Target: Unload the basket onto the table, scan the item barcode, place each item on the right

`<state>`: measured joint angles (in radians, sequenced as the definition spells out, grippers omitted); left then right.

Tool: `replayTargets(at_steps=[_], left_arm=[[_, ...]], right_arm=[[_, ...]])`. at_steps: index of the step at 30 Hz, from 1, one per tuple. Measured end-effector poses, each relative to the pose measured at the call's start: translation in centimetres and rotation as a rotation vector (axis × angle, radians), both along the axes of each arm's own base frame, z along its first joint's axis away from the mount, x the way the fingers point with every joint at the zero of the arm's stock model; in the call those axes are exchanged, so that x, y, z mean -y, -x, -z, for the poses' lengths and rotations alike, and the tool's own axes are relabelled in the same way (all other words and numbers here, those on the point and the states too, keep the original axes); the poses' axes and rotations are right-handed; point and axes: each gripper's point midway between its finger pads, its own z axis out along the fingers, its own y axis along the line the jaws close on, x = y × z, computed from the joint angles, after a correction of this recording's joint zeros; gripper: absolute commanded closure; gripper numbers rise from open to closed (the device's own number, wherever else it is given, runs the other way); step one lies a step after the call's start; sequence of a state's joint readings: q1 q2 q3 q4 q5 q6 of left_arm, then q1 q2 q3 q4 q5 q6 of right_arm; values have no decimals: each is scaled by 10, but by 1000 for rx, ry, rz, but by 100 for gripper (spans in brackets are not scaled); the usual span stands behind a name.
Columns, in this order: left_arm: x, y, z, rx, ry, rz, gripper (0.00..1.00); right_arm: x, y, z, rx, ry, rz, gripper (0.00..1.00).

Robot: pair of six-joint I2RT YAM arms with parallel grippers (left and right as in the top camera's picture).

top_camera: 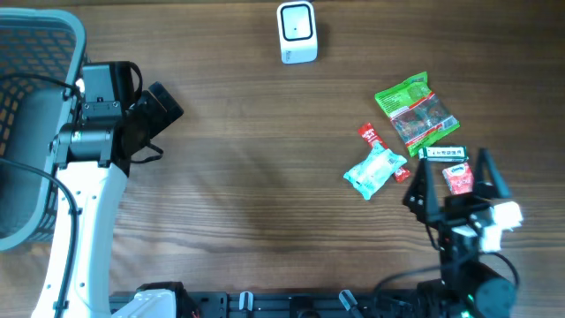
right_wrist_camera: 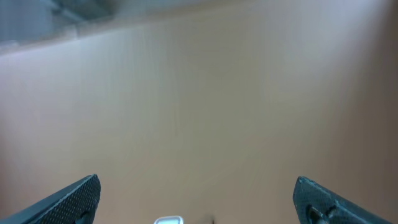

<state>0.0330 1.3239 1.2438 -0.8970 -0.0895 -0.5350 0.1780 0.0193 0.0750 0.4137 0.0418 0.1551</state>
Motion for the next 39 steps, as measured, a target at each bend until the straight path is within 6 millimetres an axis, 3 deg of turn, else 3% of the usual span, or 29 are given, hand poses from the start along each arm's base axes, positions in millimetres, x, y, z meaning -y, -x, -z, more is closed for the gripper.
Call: replayTargets(at_steps=[2, 3, 8, 39], left_arm=[[0, 0, 0, 0, 0, 0, 0], [0, 0, 0, 0, 0, 0, 0], [0, 0, 0, 1, 0, 0, 0], [0, 0, 0, 0, 0, 0, 0]], right_arm=[[-2, -11, 30, -82, -13, -14, 0], [-4, -20, 56, -180, -20, -26, 0], [-5, -30, 129, -481, -31, -29, 0], [-6, -30, 129, -486, -65, -44, 0]])
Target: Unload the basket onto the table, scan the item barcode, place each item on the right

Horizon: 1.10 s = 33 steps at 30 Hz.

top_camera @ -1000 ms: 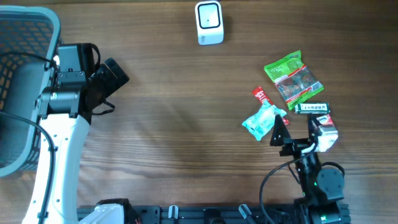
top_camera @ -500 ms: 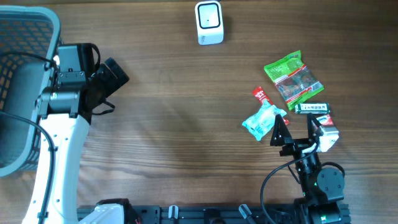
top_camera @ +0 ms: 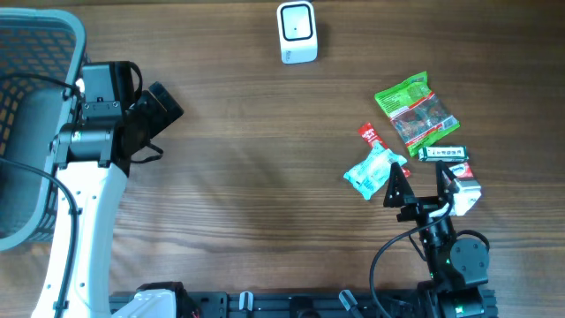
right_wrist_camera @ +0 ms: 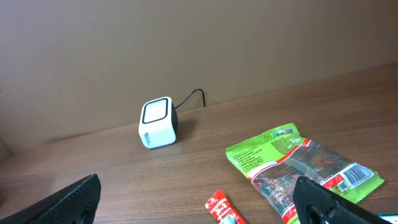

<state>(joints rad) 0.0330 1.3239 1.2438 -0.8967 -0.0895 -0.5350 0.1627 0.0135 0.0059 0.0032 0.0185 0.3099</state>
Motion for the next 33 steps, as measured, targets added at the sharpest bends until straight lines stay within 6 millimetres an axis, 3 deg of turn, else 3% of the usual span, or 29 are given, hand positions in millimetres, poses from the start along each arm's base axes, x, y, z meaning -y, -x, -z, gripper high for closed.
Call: replayTargets(at_steps=[6, 8, 11, 12, 16, 20, 22, 24, 27, 31, 33], left_arm=[[0, 1, -2, 8, -1, 0, 0], [1, 5, -16, 50, -2, 2, 0], [1, 26, -62, 202, -7, 2, 0], [2, 41, -89, 293, -10, 1, 0], [4, 100, -158, 569, -19, 1, 0], [5, 155, -196, 763, -27, -1, 0], [5, 182, -188, 754, -27, -4, 0], [4, 201, -153, 642, -28, -20, 0], [2, 215, -118, 609, -33, -39, 0], [2, 198, -100, 729, -34, -36, 0], [4, 181, -122, 920, -34, -14, 0]], right_arm=[[0, 0, 0, 0, 0, 0, 0], [0, 0, 0, 0, 0, 0, 1], [0, 0, 0, 0, 0, 0, 0], [0, 0, 0, 0, 0, 0, 0], [0, 0, 0, 0, 0, 0, 0], [0, 0, 0, 0, 0, 0, 0], [0, 0, 0, 0, 0, 0, 0], [0, 0, 0, 0, 0, 0, 0], [0, 0, 0, 0, 0, 0, 0], [0, 0, 0, 0, 0, 0, 0], [0, 0, 0, 0, 0, 0, 0]])
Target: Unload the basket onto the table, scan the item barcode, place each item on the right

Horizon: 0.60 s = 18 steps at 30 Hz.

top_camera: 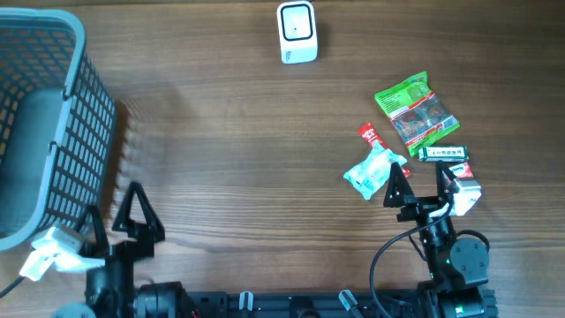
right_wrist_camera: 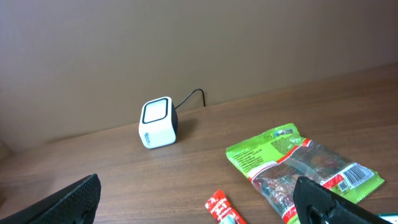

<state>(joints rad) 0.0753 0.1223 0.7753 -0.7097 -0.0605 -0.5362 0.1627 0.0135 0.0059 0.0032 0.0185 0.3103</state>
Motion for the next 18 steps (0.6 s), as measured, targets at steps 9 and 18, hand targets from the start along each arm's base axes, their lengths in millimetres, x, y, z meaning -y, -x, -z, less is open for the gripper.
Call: replayTargets(at_steps=[9, 18], left_arm=[[17, -11, -63, 599, -70, 101, 0], [17, -53, 14, 445, -53, 118, 0]], right_arm=[[0, 0, 0, 0, 0, 0, 0], [0, 0, 0, 0, 0, 0, 0]])
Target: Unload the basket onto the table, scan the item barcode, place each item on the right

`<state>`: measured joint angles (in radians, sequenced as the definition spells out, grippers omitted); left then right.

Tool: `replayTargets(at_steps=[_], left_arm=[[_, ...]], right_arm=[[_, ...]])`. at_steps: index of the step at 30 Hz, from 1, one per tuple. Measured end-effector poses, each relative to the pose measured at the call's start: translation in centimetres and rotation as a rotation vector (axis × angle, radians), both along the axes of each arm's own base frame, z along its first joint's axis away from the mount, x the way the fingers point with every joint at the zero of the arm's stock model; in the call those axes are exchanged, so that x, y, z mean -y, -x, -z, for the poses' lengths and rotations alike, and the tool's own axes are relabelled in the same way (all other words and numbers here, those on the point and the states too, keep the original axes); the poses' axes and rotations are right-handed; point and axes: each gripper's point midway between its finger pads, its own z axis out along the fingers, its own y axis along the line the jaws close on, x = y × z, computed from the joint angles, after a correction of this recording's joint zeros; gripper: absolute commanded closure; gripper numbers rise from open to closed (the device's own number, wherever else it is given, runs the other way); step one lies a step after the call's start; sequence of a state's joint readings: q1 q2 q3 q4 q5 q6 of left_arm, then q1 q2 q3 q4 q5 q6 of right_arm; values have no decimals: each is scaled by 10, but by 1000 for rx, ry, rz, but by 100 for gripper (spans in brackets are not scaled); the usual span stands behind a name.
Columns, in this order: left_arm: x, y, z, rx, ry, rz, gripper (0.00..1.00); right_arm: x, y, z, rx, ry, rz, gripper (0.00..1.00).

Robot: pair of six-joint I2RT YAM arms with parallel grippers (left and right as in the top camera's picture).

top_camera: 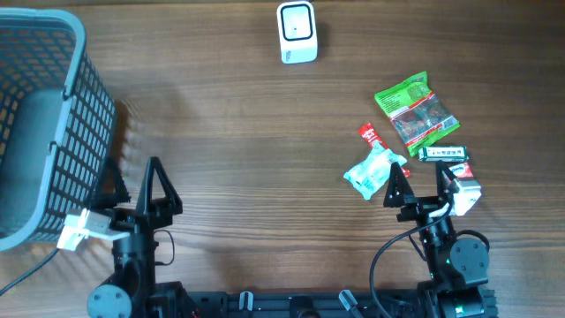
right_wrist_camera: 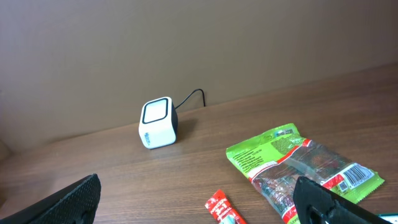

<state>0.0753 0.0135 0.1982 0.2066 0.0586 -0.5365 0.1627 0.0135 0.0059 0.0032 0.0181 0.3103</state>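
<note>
The white barcode scanner [top_camera: 297, 33] stands at the table's far edge, its face also showing in the right wrist view [right_wrist_camera: 157, 122]. A cluster of items lies at the right: a green snack packet [top_camera: 416, 108] [right_wrist_camera: 305, 167], a red sachet [top_camera: 371, 135] [right_wrist_camera: 221, 207], a pale blue packet [top_camera: 375, 170], a dark bar [top_camera: 439, 153] and a small red-and-white pack [top_camera: 461, 177]. My right gripper [top_camera: 421, 187] [right_wrist_camera: 196, 214] is open at the front edge, just short of the cluster and holding nothing. At the front left, my left gripper [top_camera: 135, 188] is open and empty.
A tall grey wire basket [top_camera: 79, 97] fills the left edge, close beside the left gripper. The scanner's cable runs off behind it toward the wall. Bare wood table [top_camera: 247, 150] lies between the basket and the items.
My left gripper has shifted a little right and farther from the front edge, its open fingers now pointing up the table. The right gripper and the items have not moved.
At first my left arm was folded by the basket and my right gripper was open over the red-and-white pack. Then the right gripper stood back at the front edge, facing the scanner. Later the left arm was at the front left edge, where it has since turned.
</note>
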Motion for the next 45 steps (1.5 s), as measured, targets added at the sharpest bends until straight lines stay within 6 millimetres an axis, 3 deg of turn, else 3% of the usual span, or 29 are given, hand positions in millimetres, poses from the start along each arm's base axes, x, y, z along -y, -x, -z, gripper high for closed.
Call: replayTargets(at_steps=[8, 10, 12, 17, 45], left_arm=[[-3, -20, 54, -114, 11, -8, 0], [-3, -25, 74, -158, 15, -8, 0], [-4, -32, 110, -277, 23, -10, 0], [-10, -33, 157, -462, 40, -46, 0], [-12, -33, 157, -463, 31, -56, 0]], right_arm=[[0, 0, 0, 0, 0, 0, 0], [0, 0, 0, 0, 0, 0, 0], [0, 0, 0, 0, 0, 0, 0], [0, 0, 0, 0, 0, 0, 0], [0, 0, 0, 0, 0, 0, 0]])
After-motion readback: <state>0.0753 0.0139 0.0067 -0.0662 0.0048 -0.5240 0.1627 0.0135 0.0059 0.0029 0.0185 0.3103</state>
